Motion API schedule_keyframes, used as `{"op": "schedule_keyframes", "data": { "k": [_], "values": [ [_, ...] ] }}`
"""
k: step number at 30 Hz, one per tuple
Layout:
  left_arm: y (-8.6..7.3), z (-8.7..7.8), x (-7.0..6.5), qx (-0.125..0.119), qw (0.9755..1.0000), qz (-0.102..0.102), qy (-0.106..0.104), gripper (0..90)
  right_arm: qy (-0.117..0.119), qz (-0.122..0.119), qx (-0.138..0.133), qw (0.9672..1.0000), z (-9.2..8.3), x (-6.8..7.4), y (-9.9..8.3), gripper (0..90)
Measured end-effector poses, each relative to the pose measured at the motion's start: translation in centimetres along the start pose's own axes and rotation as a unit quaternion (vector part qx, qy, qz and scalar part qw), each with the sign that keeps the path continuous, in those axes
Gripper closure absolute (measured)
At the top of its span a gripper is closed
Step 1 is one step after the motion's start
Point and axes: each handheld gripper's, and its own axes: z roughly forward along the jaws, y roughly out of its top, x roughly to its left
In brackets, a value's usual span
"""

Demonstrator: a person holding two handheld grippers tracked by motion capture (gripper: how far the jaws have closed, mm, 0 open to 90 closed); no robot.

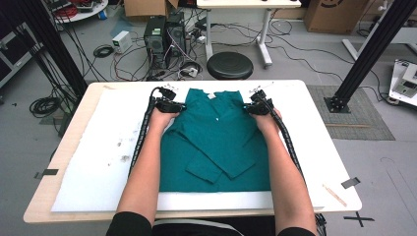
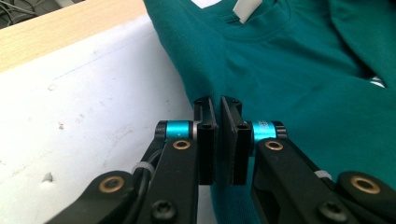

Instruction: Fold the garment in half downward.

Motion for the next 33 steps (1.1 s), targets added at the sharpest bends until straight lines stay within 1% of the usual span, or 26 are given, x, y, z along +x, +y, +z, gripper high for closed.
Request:
{"op": "schedule_keyframes", "data": {
  "k": [3, 7, 8, 10, 12, 14, 19, 21, 24, 26, 28, 31, 32, 33],
  "values": [
    [-0.1, -0.4, 0.1, 0.0, 1.0, -0.005, -0.006, 84.7, 0.005, 0.004, -0.003, 1.0, -0.3, 0.0, 0.0, 87.4],
    [-0.5, -0.8, -0.1, 0.004, 0.9999, 0.0, -0.011, 84.5, 0.008, -0.002, -0.009, 0.9999, -0.7, 0.3, 0.2, 87.4],
    [-0.5, -0.9, -0.1, 0.005, 0.9999, 0.003, -0.009, 84.4, 0.01, -0.003, -0.01, 0.9999, -0.8, 0.4, 0.2, 87.4],
    [-0.6, -1.1, -0.2, 0.003, 0.9999, 0.002, -0.011, 84.4, 0.012, -0.005, -0.013, 0.9998, -1.1, 0.5, 0.2, 87.5],
    [-0.6, -1.3, -0.3, 0.0, 0.9999, 0.0, -0.013, 84.4, 0.015, -0.005, -0.015, 0.9998, -1.3, 0.8, 0.2, 87.4],
    [-0.6, -1.7, -0.4, -0.002, 0.9999, 0.003, -0.015, 84.4, 0.019, -0.009, -0.017, 0.9996, -1.6, 0.9, 0.2, 87.4],
    [-0.7, -2.6, -0.8, -0.01, 0.9997, 0.008, -0.023, 84.4, 0.022, -0.017, -0.024, 0.9993, -2.4, 1.4, 0.0, 87.4],
    [-0.8, -3.0, -0.9, -0.016, 0.9995, 0.007, -0.026, 84.4, 0.024, -0.02, -0.026, 0.9992, -2.7, 1.5, -0.2, 87.4],
    [-1.0, -3.5, -1.2, -0.019, 0.9993, 0.006, -0.031, 84.3, 0.026, -0.02, -0.031, 0.999, -3.3, 1.6, -0.5, 87.4],
    [-1.1, -3.7, -1.3, -0.02, 0.9992, 0.011, -0.032, 84.4, 0.031, -0.017, -0.034, 0.9988, -3.8, 1.5, -0.7, 87.4],
    [-1.2, -4.1, -1.5, -0.026, 0.9989, 0.011, -0.037, 84.4, 0.034, -0.016, -0.039, 0.9985, -4.2, 1.5, -0.9, 87.4],
    [-1.3, -4.6, -1.8, -0.032, 0.9985, 0.017, -0.04, 84.3, 0.039, -0.017, -0.046, 0.9981, -4.8, 1.7, -1.3, 87.4],
    [-1.4, -4.8, -1.9, -0.037, 0.9984, 0.015, -0.041, 84.4, 0.039, -0.016, -0.048, 0.998, -5.0, 1.8, -1.4, 87.4],
    [-1.5, -5.0, -2.0, -0.037, 0.9983, 0.017, -0.042, 84.3, 0.04, -0.018, -0.049, 0.9978, -5.2, 1.9, -1.5, 87.4]
  ]
}}
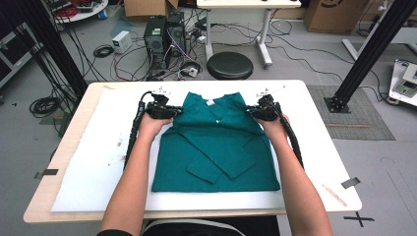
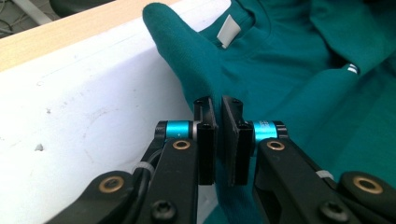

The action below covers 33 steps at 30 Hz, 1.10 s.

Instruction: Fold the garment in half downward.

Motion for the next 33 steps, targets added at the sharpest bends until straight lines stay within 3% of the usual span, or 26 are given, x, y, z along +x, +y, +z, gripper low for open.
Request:
{"op": "schedule_keyframes", "data": {
  "k": [14, 24, 26, 33],
  "values": [
    [-1.2, -1.7, -1.5, -0.018, 0.9996, 0.006, -0.019, 84.3, 0.02, -0.006, -0.02, 0.9996, -2.0, 1.3, -1.4, 87.4],
    [-3.1, -2.7, -2.5, -0.026, 0.9989, 0.005, -0.039, 84.2, 0.046, -0.005, -0.027, 0.9985, -3.4, 2.6, -3.3, 87.0],
    [-3.2, -2.8, -2.6, -0.02, 0.9989, 0.01, -0.04, 84.1, 0.05, -0.003, -0.028, 0.9984, -3.5, 2.7, -3.8, 87.0],
    [-3.9, -3.5, -3.6, -0.032, 0.998, 0.018, -0.051, 84.2, 0.052, -0.009, -0.031, 0.9981, -3.9, 3.4, -4.6, 87.0]
  ]
}}
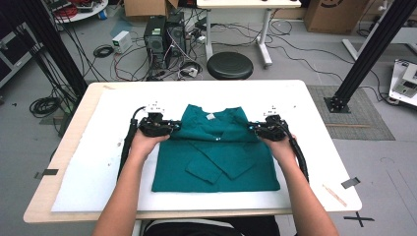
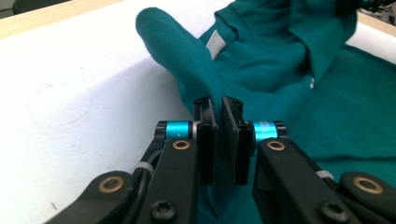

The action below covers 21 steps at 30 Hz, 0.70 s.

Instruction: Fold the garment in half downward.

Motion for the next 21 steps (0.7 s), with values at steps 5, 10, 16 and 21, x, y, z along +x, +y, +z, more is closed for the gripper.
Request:
{"op": "schedule_keyframes", "data": {
  "k": [5, 10, 16, 21],
  "values": [
    [-0.7, -0.6, -0.8, -0.004, 1.0, 0.006, -0.002, 84.2, 0.001, -0.008, -0.004, 1.0, -0.3, 0.7, -0.4, 86.9],
    [-1.9, -0.8, -1.4, 0.006, 1.0, 0.004, -0.002, 84.2, 0.0, -0.007, 0.001, 1.0, -0.5, 1.3, -1.4, 86.9],
    [-2.9, -1.1, -2.0, 0.011, 0.9999, 0.007, -0.005, 84.2, 0.006, -0.008, 0.001, 0.9999, -1.0, 2.0, -2.5, 86.9],
    [-3.4, -1.5, -2.7, 0.011, 0.9998, 0.014, -0.012, 84.2, 0.008, -0.01, 0.004, 0.9999, -1.2, 2.5, -3.2, 86.9]
  ]
}}
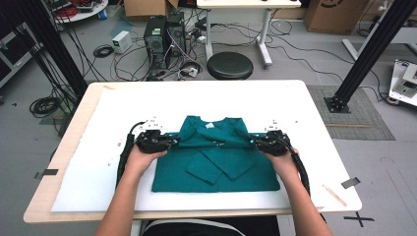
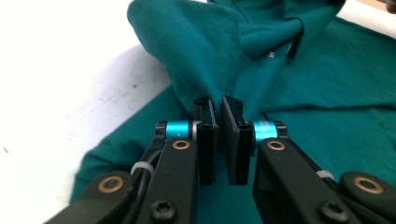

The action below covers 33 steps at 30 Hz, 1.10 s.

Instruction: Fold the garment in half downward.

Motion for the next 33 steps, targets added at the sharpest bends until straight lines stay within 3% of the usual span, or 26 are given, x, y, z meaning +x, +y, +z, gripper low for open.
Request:
{"op": "schedule_keyframes", "data": {
  "k": [12, 14, 17, 20, 23, 26, 33],
  "values": [
    [-1.3, -0.3, -0.2, 0.015, 0.9999, -0.009, 0.001, 83.2, 0.005, 0.009, 0.017, 0.9998, -0.2, 0.8, -1.6, 86.2],
    [-1.4, -0.3, -0.2, 0.017, 0.9998, -0.008, 0.005, 79.0, 0.006, 0.01, 0.02, 0.9997, -0.2, 0.8, -1.8, 84.5],
    [-1.2, -0.6, -0.3, 0.01, 0.9997, -0.01, 0.021, 66.1, 0.006, 0.017, 0.016, 0.9997, -0.3, 0.7, -1.8, 74.1],
    [-0.9, -1.1, 0.0, -0.024, 0.9985, -0.026, 0.043, 45.1, -0.003, 0.02, 0.004, 0.9998, -0.8, 0.6, -1.7, 63.4],
    [-0.6, -1.6, 0.4, -0.044, 0.9967, -0.037, 0.057, 36.4, -0.015, 0.026, -0.012, 0.9995, -1.5, 0.2, -1.5, 58.8],
    [-0.6, -1.7, 0.9, -0.05, 0.9949, -0.048, 0.072, 31.8, -0.027, 0.035, -0.019, 0.9989, -1.9, -0.3, -1.2, 54.5],
    [-0.2, -1.3, 2.0, -0.024, 0.9934, -0.056, 0.098, 31.3, -0.059, 0.034, -0.022, 0.9974, -2.2, -1.3, -0.8, 47.1]
  ]
}}
